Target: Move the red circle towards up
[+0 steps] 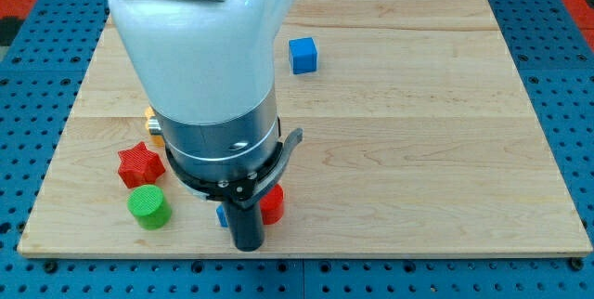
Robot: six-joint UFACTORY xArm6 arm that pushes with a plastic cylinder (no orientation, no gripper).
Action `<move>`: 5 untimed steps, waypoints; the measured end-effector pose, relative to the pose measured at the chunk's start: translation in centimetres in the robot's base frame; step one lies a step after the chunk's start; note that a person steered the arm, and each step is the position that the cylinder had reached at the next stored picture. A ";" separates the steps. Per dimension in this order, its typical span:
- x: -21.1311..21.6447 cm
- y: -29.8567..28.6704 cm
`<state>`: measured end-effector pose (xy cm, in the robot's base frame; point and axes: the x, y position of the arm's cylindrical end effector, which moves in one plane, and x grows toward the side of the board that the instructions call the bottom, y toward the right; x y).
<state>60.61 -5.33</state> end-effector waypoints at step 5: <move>-6.5 5.5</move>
<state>54.09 0.19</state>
